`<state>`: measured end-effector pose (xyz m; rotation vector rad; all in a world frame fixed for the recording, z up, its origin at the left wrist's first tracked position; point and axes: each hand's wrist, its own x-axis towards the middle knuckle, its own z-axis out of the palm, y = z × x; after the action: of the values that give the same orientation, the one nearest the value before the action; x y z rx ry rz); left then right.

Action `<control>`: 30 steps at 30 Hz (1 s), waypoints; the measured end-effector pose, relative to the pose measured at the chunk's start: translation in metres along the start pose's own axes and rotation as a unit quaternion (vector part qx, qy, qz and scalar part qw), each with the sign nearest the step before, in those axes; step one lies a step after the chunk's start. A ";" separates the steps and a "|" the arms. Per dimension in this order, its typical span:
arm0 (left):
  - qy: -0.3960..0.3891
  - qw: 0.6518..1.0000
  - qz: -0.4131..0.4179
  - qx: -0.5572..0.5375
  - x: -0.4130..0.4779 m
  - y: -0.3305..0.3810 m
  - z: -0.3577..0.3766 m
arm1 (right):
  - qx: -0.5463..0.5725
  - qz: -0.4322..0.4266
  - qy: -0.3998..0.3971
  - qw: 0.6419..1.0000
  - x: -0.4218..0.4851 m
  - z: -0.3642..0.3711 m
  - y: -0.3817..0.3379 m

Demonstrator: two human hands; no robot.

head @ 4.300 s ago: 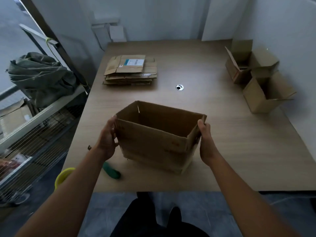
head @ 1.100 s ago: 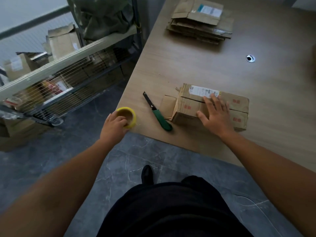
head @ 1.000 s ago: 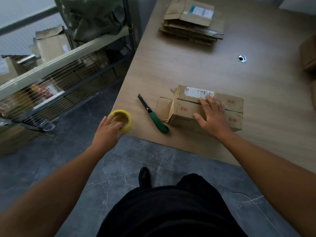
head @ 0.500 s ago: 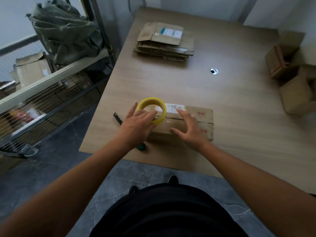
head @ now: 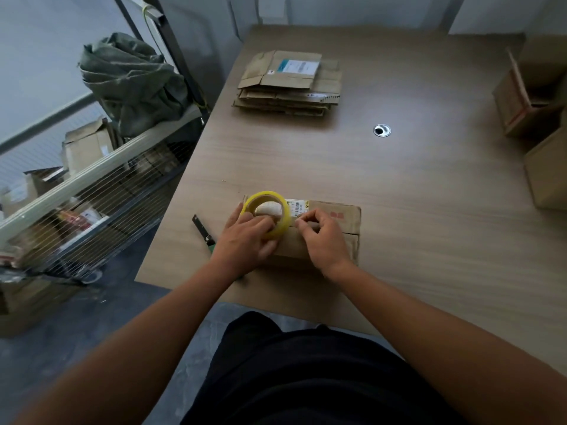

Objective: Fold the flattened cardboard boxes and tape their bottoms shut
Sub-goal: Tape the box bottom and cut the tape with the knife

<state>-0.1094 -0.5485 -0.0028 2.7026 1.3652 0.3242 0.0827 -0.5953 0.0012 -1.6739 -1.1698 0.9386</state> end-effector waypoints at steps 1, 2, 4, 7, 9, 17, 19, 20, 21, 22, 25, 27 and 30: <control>0.002 1.000 0.002 0.010 0.001 0.000 0.002 | 0.026 0.006 0.003 1.000 -0.001 -0.003 -0.002; 0.007 1.000 0.007 0.020 0.001 0.000 0.004 | 0.037 0.006 0.019 0.999 -0.004 -0.007 -0.005; 0.018 0.999 0.011 0.034 0.004 0.000 0.007 | 0.056 0.037 0.071 0.995 -0.009 -0.024 -0.001; 0.017 0.999 0.009 0.044 0.004 0.002 0.009 | 0.087 0.142 0.145 0.975 -0.007 -0.066 0.025; 0.015 0.999 0.012 0.047 0.002 0.001 0.011 | 0.073 0.186 0.135 0.971 -0.003 -0.089 0.043; 0.013 0.998 0.021 0.056 0.005 -0.002 0.013 | 0.200 0.266 0.073 0.940 0.008 -0.084 0.059; 0.007 0.998 0.022 0.053 0.005 -0.002 0.013 | 0.217 0.270 0.061 0.936 0.008 -0.082 0.065; 0.000 0.998 0.022 0.052 0.005 -0.002 0.012 | 0.218 0.267 0.055 0.937 0.007 -0.081 0.065; -0.007 0.998 0.023 0.052 0.005 -0.002 0.011 | 0.220 0.263 0.052 0.938 0.006 -0.080 0.065; -0.012 0.998 0.024 0.050 0.005 -0.002 0.011 | 0.223 0.262 0.047 0.938 0.005 -0.080 0.064; -0.013 0.999 0.022 0.045 0.007 -0.002 0.010 | 0.217 0.296 -0.014 0.930 0.002 -0.084 0.067; -0.010 0.999 0.026 0.042 0.008 -0.003 0.009 | 0.126 0.304 -0.039 0.944 -0.001 -0.087 0.073; -0.014 0.998 0.040 0.041 0.010 -0.004 0.011 | -0.029 0.171 0.146 0.974 0.010 -0.084 0.066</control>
<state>-0.1044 -0.5374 -0.0125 2.8217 1.2938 0.2394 0.1822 -0.6168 -0.0325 -2.0231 -0.7319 0.8292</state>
